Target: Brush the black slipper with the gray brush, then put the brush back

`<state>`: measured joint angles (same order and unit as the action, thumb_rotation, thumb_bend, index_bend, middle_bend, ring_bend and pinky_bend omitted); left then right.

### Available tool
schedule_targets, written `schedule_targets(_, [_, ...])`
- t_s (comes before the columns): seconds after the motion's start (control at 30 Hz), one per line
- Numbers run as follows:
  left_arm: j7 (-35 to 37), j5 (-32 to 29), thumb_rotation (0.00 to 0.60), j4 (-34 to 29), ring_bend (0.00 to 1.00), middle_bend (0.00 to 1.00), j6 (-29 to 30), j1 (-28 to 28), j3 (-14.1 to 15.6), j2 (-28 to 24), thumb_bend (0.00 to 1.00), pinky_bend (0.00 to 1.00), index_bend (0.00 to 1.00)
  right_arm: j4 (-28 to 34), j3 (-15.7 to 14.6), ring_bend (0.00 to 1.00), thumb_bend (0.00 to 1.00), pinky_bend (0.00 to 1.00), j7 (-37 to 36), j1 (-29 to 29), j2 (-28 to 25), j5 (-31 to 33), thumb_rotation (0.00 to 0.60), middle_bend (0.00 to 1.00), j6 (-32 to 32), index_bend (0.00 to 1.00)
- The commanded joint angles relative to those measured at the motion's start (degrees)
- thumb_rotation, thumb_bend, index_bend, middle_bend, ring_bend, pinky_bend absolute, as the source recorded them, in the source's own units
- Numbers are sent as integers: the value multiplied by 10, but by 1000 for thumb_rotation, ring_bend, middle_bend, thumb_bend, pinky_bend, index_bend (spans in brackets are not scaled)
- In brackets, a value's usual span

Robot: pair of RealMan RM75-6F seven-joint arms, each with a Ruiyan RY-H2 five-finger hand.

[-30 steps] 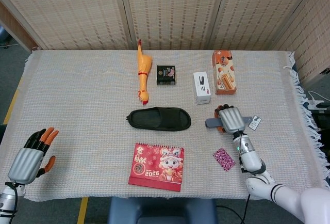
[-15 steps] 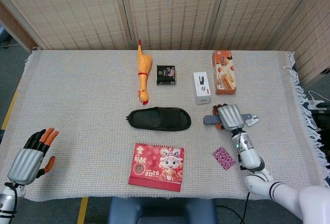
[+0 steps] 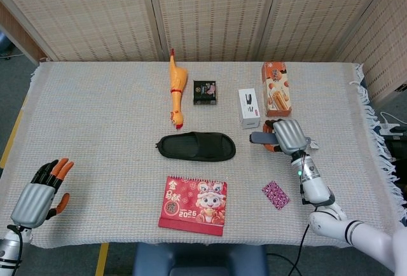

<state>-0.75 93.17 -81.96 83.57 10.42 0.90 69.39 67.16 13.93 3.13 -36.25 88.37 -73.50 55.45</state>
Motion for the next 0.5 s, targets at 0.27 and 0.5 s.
schedule_targets(0.27, [4,-7,600,-6,0,0,-13,4,0,-6,480,93,0,93,-9,519,384,778,14,-20,-31,-22,600,533,-12,842])
schedule_targets(0.5, [31,-1,600,-14,0,0,0,0,2,-21,481,93,0,42,4,519,384,778,54,-67,51,-3,600,533,-30,842])
